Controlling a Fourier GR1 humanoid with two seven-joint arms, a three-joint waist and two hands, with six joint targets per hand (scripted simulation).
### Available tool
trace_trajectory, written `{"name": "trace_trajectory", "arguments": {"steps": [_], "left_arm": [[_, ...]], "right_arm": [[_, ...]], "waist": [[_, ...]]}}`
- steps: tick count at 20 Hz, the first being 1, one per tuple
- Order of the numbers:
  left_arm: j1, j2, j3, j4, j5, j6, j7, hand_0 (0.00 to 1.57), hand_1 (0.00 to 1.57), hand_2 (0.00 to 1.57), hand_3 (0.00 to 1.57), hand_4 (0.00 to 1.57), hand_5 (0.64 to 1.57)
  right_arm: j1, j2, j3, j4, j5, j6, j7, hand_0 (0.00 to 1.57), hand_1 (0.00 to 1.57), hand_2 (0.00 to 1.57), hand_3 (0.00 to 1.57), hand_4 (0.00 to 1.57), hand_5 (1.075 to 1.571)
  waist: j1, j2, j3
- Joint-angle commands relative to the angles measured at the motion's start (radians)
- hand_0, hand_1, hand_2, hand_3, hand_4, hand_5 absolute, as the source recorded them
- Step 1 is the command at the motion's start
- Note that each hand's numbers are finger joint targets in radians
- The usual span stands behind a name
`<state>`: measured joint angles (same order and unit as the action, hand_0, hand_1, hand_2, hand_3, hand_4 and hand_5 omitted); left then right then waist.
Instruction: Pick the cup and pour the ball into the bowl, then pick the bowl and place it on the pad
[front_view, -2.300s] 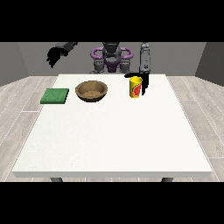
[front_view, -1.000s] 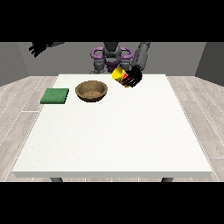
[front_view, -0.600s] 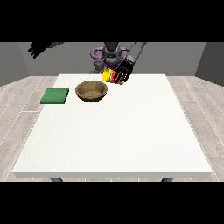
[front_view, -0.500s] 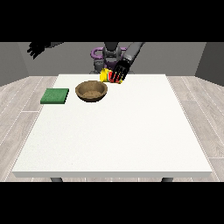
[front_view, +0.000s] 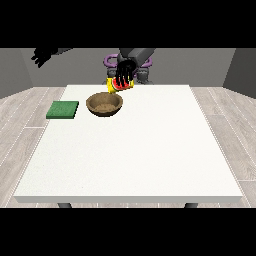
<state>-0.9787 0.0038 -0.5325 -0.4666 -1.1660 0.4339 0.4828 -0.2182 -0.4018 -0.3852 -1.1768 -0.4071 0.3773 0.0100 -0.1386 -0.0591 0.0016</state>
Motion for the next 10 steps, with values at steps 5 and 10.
{"name": "trace_trajectory", "arguments": {"steps": [5, 10], "left_arm": [[-0.039, -0.004, -0.201, -0.093, -0.125, -0.279, 0.158, 0.61, 0.61, 1.49, 1.54, 1.03, 1.571], [0.023, -0.004, -0.306, -0.235, -0.14, -0.415, 0.194, 0.19, 0.19, 1.25, 1.57, 1.11, 1.569]], "right_arm": [[-0.067, 0.02, 0.022, 0.077, 0.022, -0.006, -0.023, 0.0, 0.0, 0.0, 0.31, 0.69, 1.553], [-0.067, 0.049, 0.049, 0.1, 0.071, -0.021, -0.089, 0.0, 0.0, 0.0, 0.34, 0.69, 1.552]], "waist": [[-0.029, -0.006, -0.0006], [-0.031, -0.005, -0.0008]]}}
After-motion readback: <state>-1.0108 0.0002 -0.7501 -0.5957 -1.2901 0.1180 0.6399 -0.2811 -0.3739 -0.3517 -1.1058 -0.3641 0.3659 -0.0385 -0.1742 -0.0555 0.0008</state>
